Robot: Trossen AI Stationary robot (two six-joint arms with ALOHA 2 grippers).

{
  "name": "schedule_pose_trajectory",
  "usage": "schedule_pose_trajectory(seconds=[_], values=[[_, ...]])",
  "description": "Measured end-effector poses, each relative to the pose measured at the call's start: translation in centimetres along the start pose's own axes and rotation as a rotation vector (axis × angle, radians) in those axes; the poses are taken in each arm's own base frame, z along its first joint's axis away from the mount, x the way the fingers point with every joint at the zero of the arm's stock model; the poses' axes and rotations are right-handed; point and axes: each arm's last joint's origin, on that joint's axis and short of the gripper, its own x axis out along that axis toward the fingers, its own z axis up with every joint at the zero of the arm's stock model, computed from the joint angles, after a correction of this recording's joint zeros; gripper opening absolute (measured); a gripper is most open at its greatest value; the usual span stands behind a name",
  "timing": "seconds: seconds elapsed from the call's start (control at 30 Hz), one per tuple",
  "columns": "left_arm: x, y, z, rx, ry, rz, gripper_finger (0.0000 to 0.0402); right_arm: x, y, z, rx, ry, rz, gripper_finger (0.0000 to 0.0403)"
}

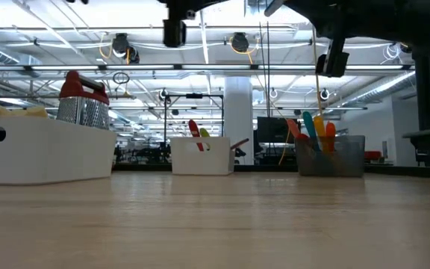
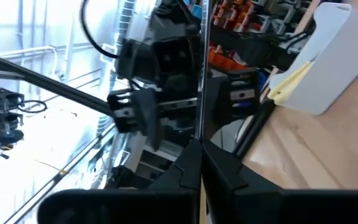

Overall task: Pick & Place Kitchen Items
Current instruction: Put the yellow knife into the bottom white bin

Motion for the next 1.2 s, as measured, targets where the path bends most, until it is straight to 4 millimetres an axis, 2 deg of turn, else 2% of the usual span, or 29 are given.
schedule_pose_trajectory(seconds=[0.2, 0.47, 0.6, 1.0, 1.2], values=[[2.4, -0.1, 0.5, -0.035, 0.009, -0.009, 0.0207, 0.0, 0.0, 0.0, -0.021, -0.002, 0.003, 0.0000], [4.8, 0.6, 0.3, -0.058, 0.020, 0.020, 0.0207, 0.0, 0.0, 0.0, -0.026, -0.003, 0.002, 0.0000], [5.3, 1.1, 0.3, -0.069, 0.013, 0.037, 0.0207, 0.0, 0.0, 0.1, -0.026, -0.005, 0.001, 0.0000], [5.3, 1.2, 0.4, -0.081, -0.035, 0.068, 0.0207, 0.0, -0.3, 0.7, -0.045, -0.038, -0.013, 0.0000], [5.4, 1.7, 1.3, -0.082, -0.073, 0.090, 0.0207, 0.0, -0.3, 0.9, -0.052, -0.048, -0.017, 0.0000]])
